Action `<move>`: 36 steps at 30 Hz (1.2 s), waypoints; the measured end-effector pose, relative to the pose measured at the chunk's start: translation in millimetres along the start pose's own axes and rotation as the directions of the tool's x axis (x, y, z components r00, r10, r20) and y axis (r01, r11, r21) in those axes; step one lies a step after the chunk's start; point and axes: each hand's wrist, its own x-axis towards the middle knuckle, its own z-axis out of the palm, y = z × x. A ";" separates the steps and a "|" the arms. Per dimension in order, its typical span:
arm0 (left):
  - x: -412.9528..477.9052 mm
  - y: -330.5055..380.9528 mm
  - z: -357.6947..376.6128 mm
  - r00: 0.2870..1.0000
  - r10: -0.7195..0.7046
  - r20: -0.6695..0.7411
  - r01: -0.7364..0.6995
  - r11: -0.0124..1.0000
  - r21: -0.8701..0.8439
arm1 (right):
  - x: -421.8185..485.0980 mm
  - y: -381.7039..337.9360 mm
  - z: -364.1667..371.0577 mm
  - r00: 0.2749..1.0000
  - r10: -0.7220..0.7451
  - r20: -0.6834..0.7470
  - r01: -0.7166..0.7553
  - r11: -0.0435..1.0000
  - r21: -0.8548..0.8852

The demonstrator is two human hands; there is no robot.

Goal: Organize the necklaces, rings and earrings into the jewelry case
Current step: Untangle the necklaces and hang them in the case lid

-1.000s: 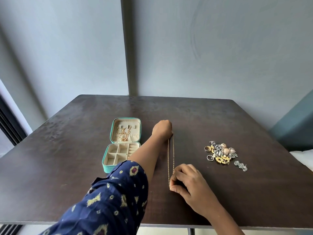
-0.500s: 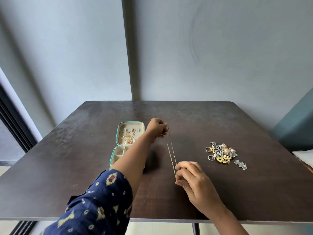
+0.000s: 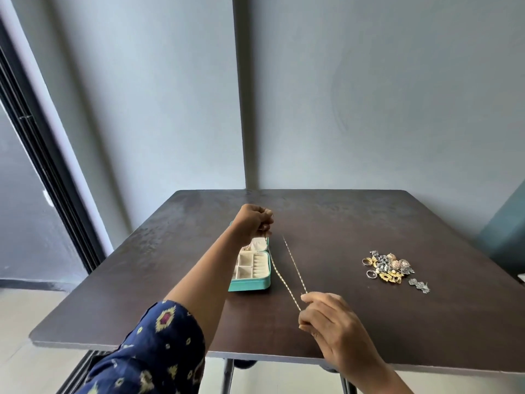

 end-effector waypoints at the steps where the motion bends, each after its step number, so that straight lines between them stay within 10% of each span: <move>1: -3.9 0.9 -2.2 1.000 0.002 0.000 -0.002 1.000 -0.021 | 1.2 -4.5 -2.1 1.000 0.020 -0.012 -0.020 0.999 0.040; 5: -16.0 2.0 -10.9 0.999 -0.029 0.033 0.034 0.990 -0.134 | 10.0 -21.9 -14.1 0.953 0.298 -0.058 -0.258 0.895 0.364; 9: -28.8 10.1 -11.6 0.996 -0.016 0.091 0.035 0.979 -0.201 | 35.2 -35.6 -28.2 0.747 0.664 0.041 -0.426 0.430 0.796; 14: -48.6 21.2 -6.4 0.993 0.027 0.111 -0.004 0.979 -0.202 | 64.8 -34.7 -39.9 0.543 0.788 0.290 -0.406 -0.055 0.912; 36: -97.8 31.9 7.3 0.962 0.075 0.261 -0.067 0.997 -0.041 | 106.4 -25.0 -29.7 0.624 0.722 0.299 -0.608 0.208 0.767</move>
